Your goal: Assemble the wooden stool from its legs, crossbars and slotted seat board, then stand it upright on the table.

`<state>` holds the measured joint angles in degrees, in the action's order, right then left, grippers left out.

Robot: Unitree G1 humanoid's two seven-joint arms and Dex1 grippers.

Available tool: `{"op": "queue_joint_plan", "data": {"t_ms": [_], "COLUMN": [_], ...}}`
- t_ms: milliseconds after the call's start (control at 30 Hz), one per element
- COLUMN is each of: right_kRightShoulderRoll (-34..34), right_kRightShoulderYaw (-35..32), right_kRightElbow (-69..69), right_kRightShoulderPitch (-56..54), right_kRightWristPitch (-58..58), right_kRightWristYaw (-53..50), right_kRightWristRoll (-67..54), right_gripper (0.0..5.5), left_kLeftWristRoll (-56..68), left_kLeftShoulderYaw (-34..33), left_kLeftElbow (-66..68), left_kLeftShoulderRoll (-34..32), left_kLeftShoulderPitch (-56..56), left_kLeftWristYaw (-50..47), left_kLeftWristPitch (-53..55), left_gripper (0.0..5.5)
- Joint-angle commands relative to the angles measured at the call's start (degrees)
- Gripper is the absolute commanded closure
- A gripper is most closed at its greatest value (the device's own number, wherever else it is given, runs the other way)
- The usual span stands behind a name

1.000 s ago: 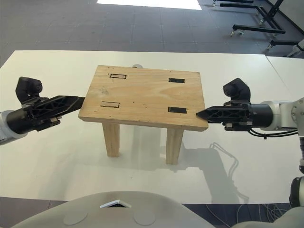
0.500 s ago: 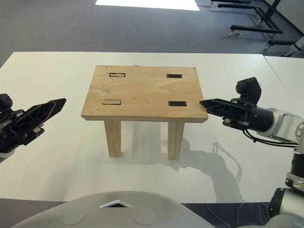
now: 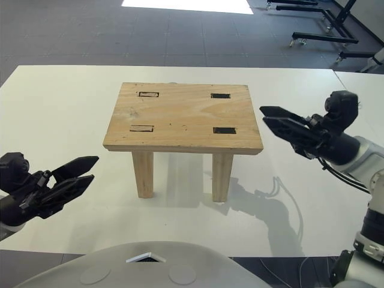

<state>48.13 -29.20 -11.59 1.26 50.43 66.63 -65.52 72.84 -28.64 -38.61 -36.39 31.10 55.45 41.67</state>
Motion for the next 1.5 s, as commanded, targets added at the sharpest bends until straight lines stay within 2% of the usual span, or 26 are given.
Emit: {"op": "queue_joint_plan", "data": {"t_ms": [33, 167, 400, 667, 833, 967, 1167, 1367, 1433, 1500], "right_kRightShoulderRoll": [3.4, 6.7, 7.9, 1.6, -1.7, -7.7, -15.2, -23.2, -25.0, -26.6], "right_kRightShoulderYaw": [1.6, 1.2, 1.5, 12.9, 21.6, 29.1, 33.2, 31.9, 30.0, 23.5], "right_kRightElbow": [3.0, 3.0, -10.8, -15.7, -7.7, 2.4, 14.9, 18.6, 18.8, 12.5], "right_kRightShoulderPitch": [-3.4, -2.0, 13.2, 15.0, 11.4, 2.6, -6.8, -13.8, -15.1, -15.8], "right_kRightWristPitch": [-9.3, -9.4, -4.3, -11.1, -18.6, -24.3, -30.9, -34.6, -35.8, -30.0], "right_kRightWristYaw": [7.5, 15.1, 22.3, 18.8, 19.1, 18.2, 16.9, 9.0, 6.3, 1.0], "right_kRightWristRoll": [7.7, 7.7, 4.1, 10.8, 19.9, 26.3, 31.2, 32.3, 31.5, 21.3], "right_gripper": [1.94, 1.94, 1.94, 1.94, 1.94, 1.94, 1.94, 1.94, 1.94, 1.94], "left_kLeftWristRoll": [-3.6, -3.8, -3.8, -6.0, -13.0, -16.6, -24.1, -33.4, -34.3, -32.1], "left_kLeftShoulderYaw": [1.5, 2.4, 4.2, 12.7, 20.1, 23.4, 27.9, 29.1, 27.8, 25.2], "left_kLeftElbow": [-1.3, -1.5, -2.3, -3.0, 5.3, 15.1, 26.8, 42.3, 41.4, 33.0], "left_kLeftShoulderRoll": [-1.4, -2.4, -3.5, -4.9, -3.6, -3.4, -1.7, 4.9, 6.5, 7.8], "left_kLeftShoulderPitch": [0.8, -0.5, -2.1, -6.2, -15.8, -25.4, -36.5, -48.0, -48.1, -44.3], "left_kLeftWristYaw": [3.2, 4.2, 3.6, 2.2, 1.4, 3.5, 6.6, 4.6, 2.9, 0.1], "left_kLeftWristPitch": [-2.1, -2.5, -2.3, -0.9, -2.1, -1.9, -4.6, -12.6, -14.8, -15.2], "left_gripper": [2.15, 2.15, 2.15, 2.15, 2.15, 2.15, 2.15, 2.15, 2.15, 2.15]}}
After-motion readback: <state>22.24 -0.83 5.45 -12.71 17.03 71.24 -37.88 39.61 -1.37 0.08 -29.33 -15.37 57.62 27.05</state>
